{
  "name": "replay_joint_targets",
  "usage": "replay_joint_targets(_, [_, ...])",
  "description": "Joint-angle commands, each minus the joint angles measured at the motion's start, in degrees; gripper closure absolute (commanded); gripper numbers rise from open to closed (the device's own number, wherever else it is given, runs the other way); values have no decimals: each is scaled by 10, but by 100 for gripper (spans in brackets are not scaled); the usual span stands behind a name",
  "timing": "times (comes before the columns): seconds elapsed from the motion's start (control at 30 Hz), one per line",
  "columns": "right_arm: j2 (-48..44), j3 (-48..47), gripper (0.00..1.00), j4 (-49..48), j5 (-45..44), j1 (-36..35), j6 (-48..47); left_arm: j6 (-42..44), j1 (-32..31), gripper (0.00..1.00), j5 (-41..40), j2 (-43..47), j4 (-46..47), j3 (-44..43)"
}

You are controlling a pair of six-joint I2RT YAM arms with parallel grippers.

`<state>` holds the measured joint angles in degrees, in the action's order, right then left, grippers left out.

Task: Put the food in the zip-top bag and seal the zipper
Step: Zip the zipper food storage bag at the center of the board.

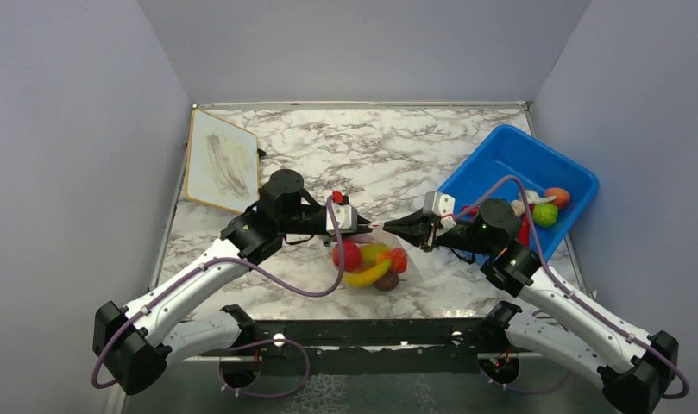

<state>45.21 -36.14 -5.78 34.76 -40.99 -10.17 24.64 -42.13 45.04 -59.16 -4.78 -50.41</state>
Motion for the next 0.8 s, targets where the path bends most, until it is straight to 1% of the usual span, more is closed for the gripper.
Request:
replay_joint_targets(0.0, [1,-5,85,-7,13,-3,-24,15,2,100,1,2,-22,5])
replay_joint_targets(0.03, [6,-7,79,-7,20,-3,-25,15,1,100,3,0,-22,3])
replay_joint_targets(0.07, [12,-10,76,-7,29,-3,-26,15,1,100,5,-1,-20,2])
replay_joint_targets(0.2, [32,-19,68,-10,48,-3,-31,16,2,100,14,-6,-19,0])
replay_joint_targets(0.27, [37,-19,67,-16,46,-3,-32,18,1,100,20,-7,-19,0])
replay_joint_targets(0.47, [54,-24,73,-29,53,-3,-39,24,1,100,25,-12,-17,2])
replay_joint_targets(0.7, [71,-22,74,-38,63,-3,-57,28,1,100,40,-21,-18,0])
replay_joint_targets(0.73, [73,-22,77,-37,63,-3,-61,29,1,100,39,-21,-19,0])
replay_joint_targets(0.77, [75,-23,87,-36,63,-3,-65,32,1,100,38,-20,-22,0])
